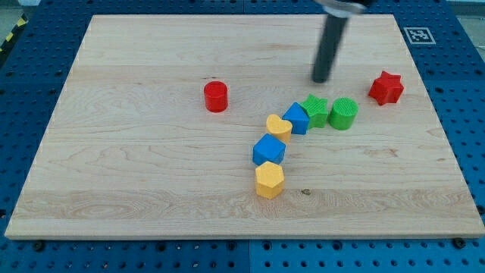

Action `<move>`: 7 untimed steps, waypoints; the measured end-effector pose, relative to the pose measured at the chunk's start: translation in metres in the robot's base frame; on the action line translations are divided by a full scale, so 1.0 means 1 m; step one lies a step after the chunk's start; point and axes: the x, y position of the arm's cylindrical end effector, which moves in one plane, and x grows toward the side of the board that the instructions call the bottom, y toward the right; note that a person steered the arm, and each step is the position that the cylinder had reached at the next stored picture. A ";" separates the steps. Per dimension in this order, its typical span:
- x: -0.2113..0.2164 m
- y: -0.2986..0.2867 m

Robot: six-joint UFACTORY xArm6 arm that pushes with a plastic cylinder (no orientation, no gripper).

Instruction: Push the red circle into the red star

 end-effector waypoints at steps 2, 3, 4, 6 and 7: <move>0.009 -0.227; 0.082 -0.235; 0.094 -0.222; 0.090 -0.154; 0.078 -0.097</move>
